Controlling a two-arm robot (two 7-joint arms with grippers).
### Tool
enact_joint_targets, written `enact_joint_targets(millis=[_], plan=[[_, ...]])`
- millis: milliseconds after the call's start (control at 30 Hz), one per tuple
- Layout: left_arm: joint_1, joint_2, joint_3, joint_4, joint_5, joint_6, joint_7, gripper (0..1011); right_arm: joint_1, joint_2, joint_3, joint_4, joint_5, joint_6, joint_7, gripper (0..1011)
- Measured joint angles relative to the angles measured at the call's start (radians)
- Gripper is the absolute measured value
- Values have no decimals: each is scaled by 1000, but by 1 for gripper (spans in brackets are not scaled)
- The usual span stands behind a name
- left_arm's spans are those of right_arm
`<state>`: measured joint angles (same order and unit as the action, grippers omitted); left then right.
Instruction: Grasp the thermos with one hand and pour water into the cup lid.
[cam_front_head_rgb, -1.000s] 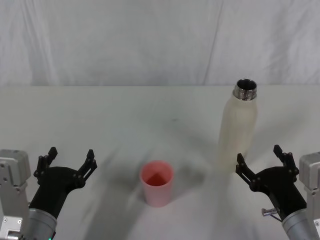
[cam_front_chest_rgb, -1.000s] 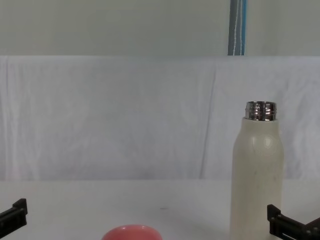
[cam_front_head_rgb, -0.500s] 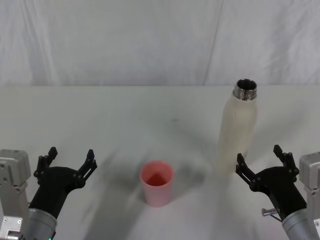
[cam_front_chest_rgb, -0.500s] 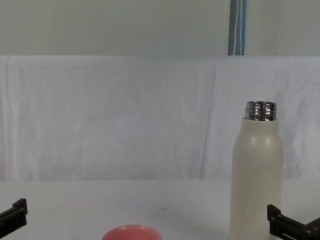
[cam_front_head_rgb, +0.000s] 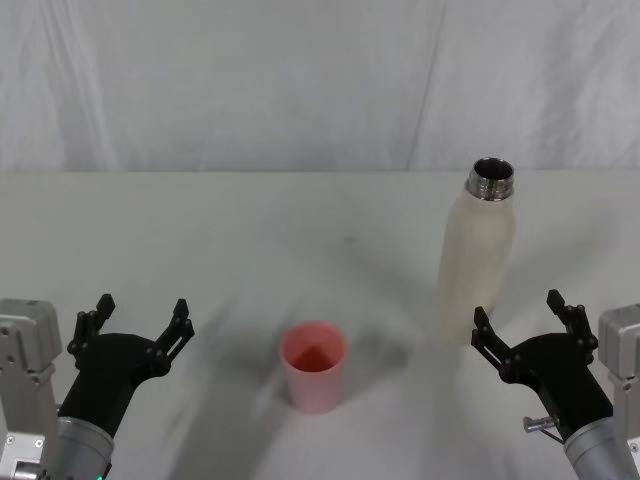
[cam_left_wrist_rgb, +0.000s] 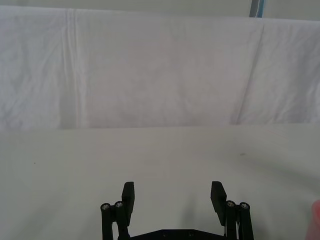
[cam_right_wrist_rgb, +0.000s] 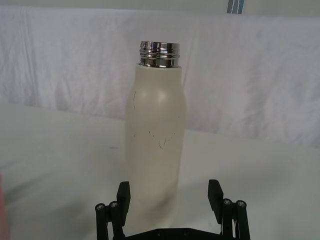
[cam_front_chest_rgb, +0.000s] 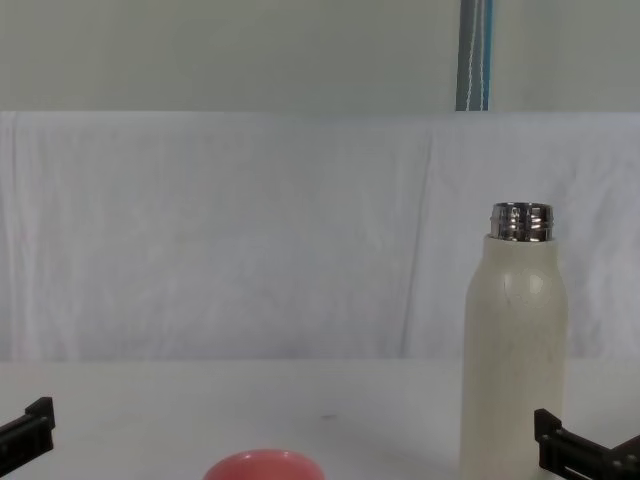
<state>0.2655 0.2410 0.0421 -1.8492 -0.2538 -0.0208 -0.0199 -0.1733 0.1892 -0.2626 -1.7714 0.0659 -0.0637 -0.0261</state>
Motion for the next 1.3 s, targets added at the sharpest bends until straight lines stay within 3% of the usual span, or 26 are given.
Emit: enact_joint_targets(millis=[1300], plan=[[0,0,0,0,0,0,0,1001,-1,-2,5,0,5,0,21,1001]])
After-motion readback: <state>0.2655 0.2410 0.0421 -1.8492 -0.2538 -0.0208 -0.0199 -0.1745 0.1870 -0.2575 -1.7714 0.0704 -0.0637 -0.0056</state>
